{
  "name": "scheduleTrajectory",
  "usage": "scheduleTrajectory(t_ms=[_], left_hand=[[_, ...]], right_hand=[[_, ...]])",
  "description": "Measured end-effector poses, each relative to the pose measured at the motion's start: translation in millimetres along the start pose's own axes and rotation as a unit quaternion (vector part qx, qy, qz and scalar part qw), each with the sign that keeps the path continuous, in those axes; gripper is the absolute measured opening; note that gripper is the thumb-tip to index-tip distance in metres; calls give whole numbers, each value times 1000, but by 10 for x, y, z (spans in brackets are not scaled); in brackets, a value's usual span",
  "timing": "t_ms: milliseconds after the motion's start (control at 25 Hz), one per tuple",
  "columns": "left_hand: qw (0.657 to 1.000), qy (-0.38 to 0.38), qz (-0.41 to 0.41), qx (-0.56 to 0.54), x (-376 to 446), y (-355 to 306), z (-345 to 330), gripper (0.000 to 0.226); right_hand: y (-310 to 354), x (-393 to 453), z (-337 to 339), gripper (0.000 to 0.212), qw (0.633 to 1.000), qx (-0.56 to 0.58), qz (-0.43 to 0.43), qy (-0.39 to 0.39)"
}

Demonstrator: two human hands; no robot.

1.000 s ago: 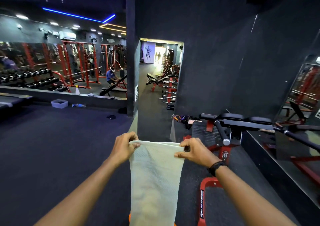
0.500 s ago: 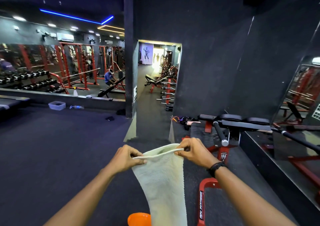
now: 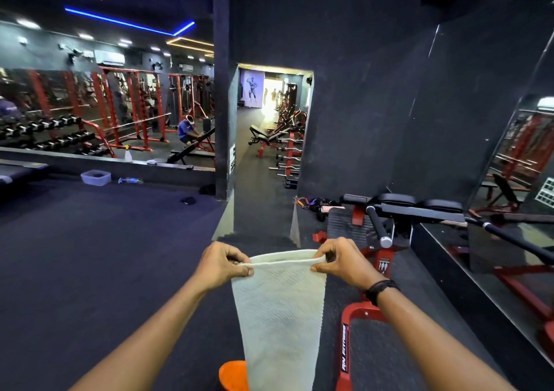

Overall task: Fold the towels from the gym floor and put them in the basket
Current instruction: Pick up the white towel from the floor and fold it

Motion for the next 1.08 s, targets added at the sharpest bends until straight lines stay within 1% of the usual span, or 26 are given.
scheduleTrajectory(t_ms=[80, 120, 200, 240, 280, 320, 360, 400, 440, 480, 520, 600, 640, 720, 760, 800, 840, 880, 920, 960, 1000, 1040, 1080], left_hand=[[999, -8, 24, -43, 11, 39, -7, 22], [998, 13, 41, -53, 9, 53, -26, 28], [988, 136, 70, -23, -5, 8, -113, 33], [983, 174, 55, -11, 28, -100, -105, 31], [985, 164, 29, -40, 85, -271, -24, 30], [986, 123, 1, -115, 142, -457, 103, 31], [975, 83, -18, -204, 208, -568, 215, 37], [962, 78, -26, -259, 257, -628, 253, 44], [964, 104, -26, -244, 241, -647, 209, 47], [972, 133, -11, -194, 164, -608, 122, 47], [976, 140, 16, -167, 142, -462, 37, 46], [977, 102, 68, -175, 122, -229, 6, 52], [974, 92, 101, -181, 103, -153, 29, 48], [968, 96, 174, -155, 46, 15, 60, 29], [965, 99, 200, -140, 25, 71, 57, 30], [963, 94, 211, -136, 7, 64, 64, 30], [961, 76, 207, -165, 42, 62, 75, 28], [954, 53, 193, -222, 80, 2, 112, 27], [945, 49, 171, -273, 125, -70, 153, 34], [942, 66, 151, -292, 145, -151, 194, 40], [955, 109, 142, -237, 138, -175, 206, 41], [962, 155, 151, -166, 63, -161, 188, 34], [963, 180, 173, -104, 9, -24, 147, 26]], right_hand=[[-73, -24, -16, 27, 998, 61, -25, -17], [-112, -44, -55, 33, 995, 91, -48, -7], [-106, -89, -133, 42, 989, 104, -81, 69], [-70, -59, -92, 40, 985, 112, -84, 97], [18, -17, 30, 37, 979, 159, -82, 97], [100, 37, 208, 34, 964, 247, -80, 63], [130, 96, 391, 35, 937, 338, -84, 24], [167, 136, 508, 37, 914, 396, -89, 19], [197, 127, 499, 37, 915, 388, -95, 54], [180, 69, 396, 34, 928, 343, -109, 100], [97, 13, 257, 29, 934, 309, -127, 126], [-65, -69, 45, 19, 930, 315, -155, 109], [-118, -105, -25, 19, 923, 332, -170, 94], [-195, -163, -163, 35, 909, 354, -200, 95], [-175, -170, -214, 45, 905, 358, -207, 102], [-127, -147, -227, 50, 899, 371, -208, 102], [-89, -92, -204, 49, 890, 398, -206, 84], [-58, -22, -147, 45, 874, 441, -196, 57], [-22, 46, -83, 41, 852, 491, -178, 42], [19, 87, -35, 37, 842, 511, -163, 46], [50, 81, -46, 32, 857, 482, -161, 78], [32, 34, -134, 25, 887, 412, -171, 118], [-64, -30, -264, 17, 911, 340, -189, 141]])
Point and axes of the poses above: each hand's wrist, its own x-axis towards the middle knuckle, its own z-axis out of the back of the hand, y = z × x, the point moved 6 cm from there along x, towards the middle knuckle, and after that the axes turned 3 degrees about -y, right-handed, at the moved point
